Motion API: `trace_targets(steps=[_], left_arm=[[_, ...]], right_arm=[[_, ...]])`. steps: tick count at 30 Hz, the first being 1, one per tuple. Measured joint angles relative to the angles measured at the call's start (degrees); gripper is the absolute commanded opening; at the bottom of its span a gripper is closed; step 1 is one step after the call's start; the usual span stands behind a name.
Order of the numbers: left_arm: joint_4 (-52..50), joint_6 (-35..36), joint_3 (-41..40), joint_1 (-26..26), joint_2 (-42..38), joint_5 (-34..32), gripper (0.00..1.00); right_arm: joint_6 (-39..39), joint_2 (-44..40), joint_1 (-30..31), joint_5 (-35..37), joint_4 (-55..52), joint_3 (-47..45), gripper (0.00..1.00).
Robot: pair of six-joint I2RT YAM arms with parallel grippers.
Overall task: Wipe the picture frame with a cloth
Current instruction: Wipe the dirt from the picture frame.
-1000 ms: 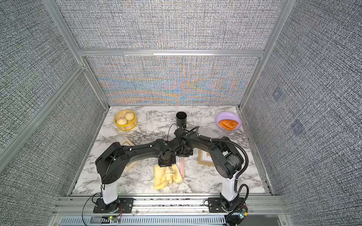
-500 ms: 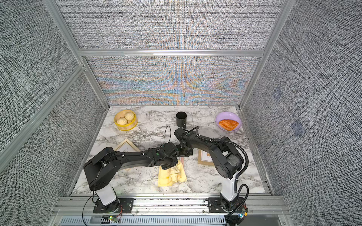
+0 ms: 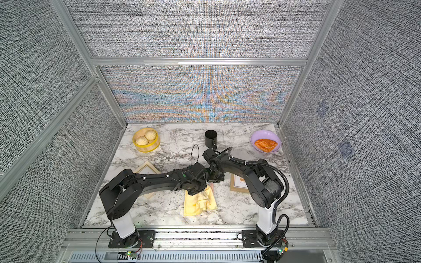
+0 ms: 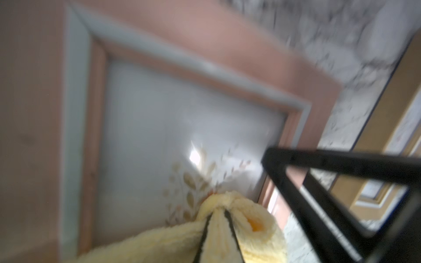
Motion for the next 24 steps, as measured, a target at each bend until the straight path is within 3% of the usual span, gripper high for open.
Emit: trace_targets(steps=[6, 17, 24], left_arm=[[-1.2, 3.8, 3.7, 3.7, 2.0, -4.2, 0.0], [-3.2, 3.7, 4.5, 0.4, 4.3, -4.1, 0.0], [-4.2, 2.2, -0.7, -3.0, -0.5, 6.4, 0.0]], right_arm=[[0.1, 0.2, 0.1, 0.1, 0.0, 0.0, 0.12], [-2.7, 0.6, -0.3, -0.4, -1.2, 0.8, 0.12], [-2.1, 1.1, -0.3, -0.2, -2.0, 1.5, 0.12]])
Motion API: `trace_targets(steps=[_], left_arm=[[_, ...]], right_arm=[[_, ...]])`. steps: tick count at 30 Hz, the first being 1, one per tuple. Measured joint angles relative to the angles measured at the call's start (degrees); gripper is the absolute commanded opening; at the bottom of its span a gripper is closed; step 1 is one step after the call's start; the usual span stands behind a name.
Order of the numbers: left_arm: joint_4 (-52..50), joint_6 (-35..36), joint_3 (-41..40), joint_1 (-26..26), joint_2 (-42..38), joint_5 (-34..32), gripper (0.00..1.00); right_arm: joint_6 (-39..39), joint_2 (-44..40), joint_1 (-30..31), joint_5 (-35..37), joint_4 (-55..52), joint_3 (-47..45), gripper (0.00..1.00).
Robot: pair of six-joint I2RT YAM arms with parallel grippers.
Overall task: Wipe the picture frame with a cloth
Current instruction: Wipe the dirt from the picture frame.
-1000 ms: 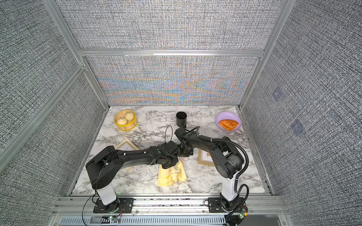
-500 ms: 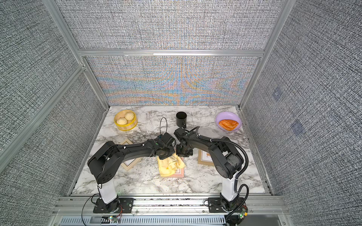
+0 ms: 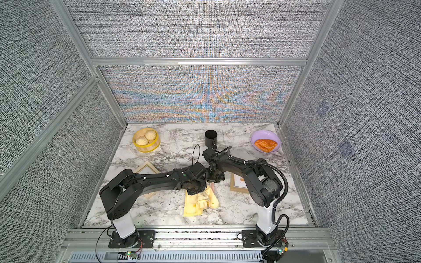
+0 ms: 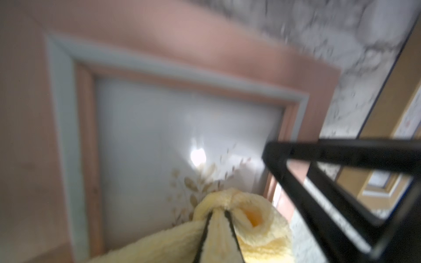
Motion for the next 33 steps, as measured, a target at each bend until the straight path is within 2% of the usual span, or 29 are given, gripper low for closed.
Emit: trace_targets(steps=[7, 14, 22, 33], left_arm=[[-1.8, -1.4, -1.6, 0.8, -0.4, 4.7, 0.0], [-5.8, -2.9, 4.3, 3.9, 2.8, 7.2, 0.0], [-3.3, -1.2, 8.8, 8.3, 5.2, -2.7, 0.0], [-3.0, -0.1, 9.8, 5.7, 7.2, -5.4, 0.0]], right_arm=[[0.0, 0.7, 0.0, 0.0, -0.8, 1.0, 0.12], [0.0, 0.6, 0.0, 0.0, -0.9, 0.8, 0.12], [0.3, 0.3, 0.0, 0.0, -0.2, 0.2, 0.12], [-0.9, 0.3, -0.2, -0.7, 0.2, -0.3, 0.12]])
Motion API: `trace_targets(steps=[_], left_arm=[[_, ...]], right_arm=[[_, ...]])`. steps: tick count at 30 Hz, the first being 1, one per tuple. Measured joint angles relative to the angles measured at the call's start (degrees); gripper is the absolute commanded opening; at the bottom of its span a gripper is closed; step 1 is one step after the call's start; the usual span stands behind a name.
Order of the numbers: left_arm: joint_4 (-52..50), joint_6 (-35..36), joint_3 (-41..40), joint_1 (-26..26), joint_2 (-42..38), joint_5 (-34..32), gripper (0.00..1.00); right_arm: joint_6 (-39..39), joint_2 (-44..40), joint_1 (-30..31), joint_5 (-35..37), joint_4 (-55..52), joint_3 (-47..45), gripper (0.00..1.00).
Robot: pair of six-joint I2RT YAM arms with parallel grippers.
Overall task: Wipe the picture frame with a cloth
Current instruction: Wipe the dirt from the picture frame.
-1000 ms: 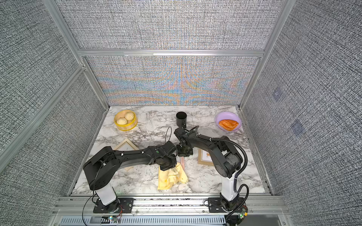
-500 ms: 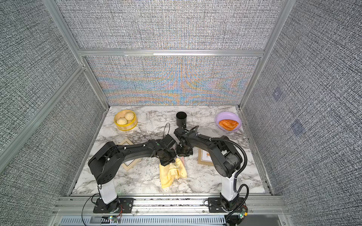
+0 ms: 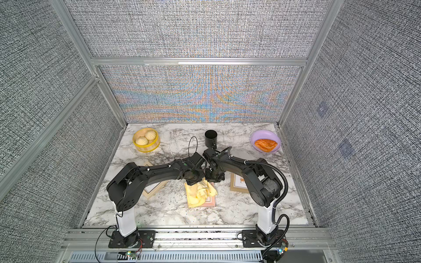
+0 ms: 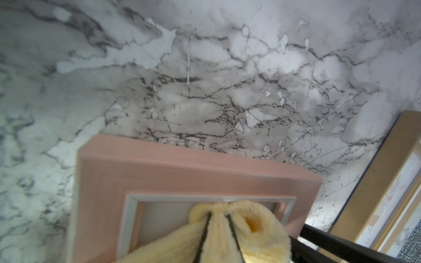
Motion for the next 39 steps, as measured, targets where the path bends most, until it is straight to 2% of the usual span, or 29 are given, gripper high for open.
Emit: trace_targets(steps=[7, 13, 20, 25, 31, 39], left_arm=[[-4.0, 2.7, -4.3, -3.4, -4.7, -0.5, 0.0], [-11.0, 6.0, -6.0, -2.7, -7.8, -2.0, 0.0], [-14.7, 7.8, -2.4, -2.3, -4.3, -2.1, 0.0], [-18.4, 9.5, 3.0, -0.1, -1.6, -1.8, 0.0], [-15.3, 11.3, 7.3, 3.4, 0.9, -5.4, 0.0], [-13.7, 12.6, 7.4, 3.2, 1.9, -5.8, 0.0]], right_arm=[[0.5, 0.0, 0.0, 0.3, 0.1, 0.0, 0.12], [0.9, 0.1, -0.1, 0.2, 0.0, 0.2, 0.12], [1.0, 0.3, -0.1, 0.0, -0.3, 0.6, 0.12], [2.0, -0.2, -0.1, 0.0, 0.7, -0.3, 0.12], [3.2, -0.5, -0.1, -0.2, 1.6, -1.0, 0.12], [3.3, -0.6, -0.3, -0.6, 1.9, -1.2, 0.12]])
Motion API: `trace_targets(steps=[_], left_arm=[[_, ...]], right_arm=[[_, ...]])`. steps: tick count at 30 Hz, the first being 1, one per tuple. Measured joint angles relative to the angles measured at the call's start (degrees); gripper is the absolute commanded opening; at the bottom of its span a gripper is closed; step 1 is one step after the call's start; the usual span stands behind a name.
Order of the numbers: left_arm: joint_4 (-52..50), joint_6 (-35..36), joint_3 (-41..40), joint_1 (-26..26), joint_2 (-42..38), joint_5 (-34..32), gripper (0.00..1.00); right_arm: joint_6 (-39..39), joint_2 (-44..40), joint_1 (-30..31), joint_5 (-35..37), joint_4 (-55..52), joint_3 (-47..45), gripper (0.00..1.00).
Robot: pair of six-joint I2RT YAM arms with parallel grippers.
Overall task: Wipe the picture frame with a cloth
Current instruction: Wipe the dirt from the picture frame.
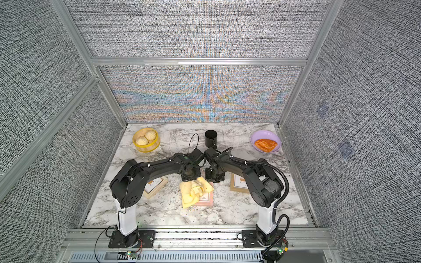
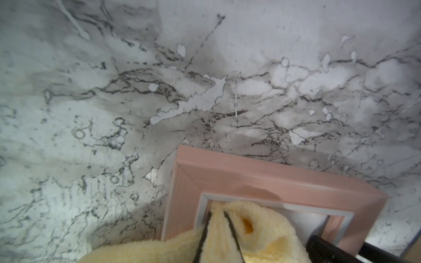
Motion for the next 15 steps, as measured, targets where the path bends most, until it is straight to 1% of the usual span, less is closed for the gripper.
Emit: trace_targets(steps=[3, 10, 15], left_arm=[[2.3, -0.7, -2.6, -1.6, -1.4, 0.4, 0.0], [6.9, -5.3, -9.7, -8.8, -5.2, 7.0, 0.0], [10.3, -9.4, -14.7, -12.3, -7.7, 9.4, 0.0]], right_arm=[[0.1, 0.0, 0.1, 0.1, 0.0, 0.0, 0.12], [-0.9, 0.0, 0.1, 0.0, -0.1, 0.0, 0.12], [-1.2, 0.1, 0.1, 0.1, -0.5, 0.5, 0.12]])
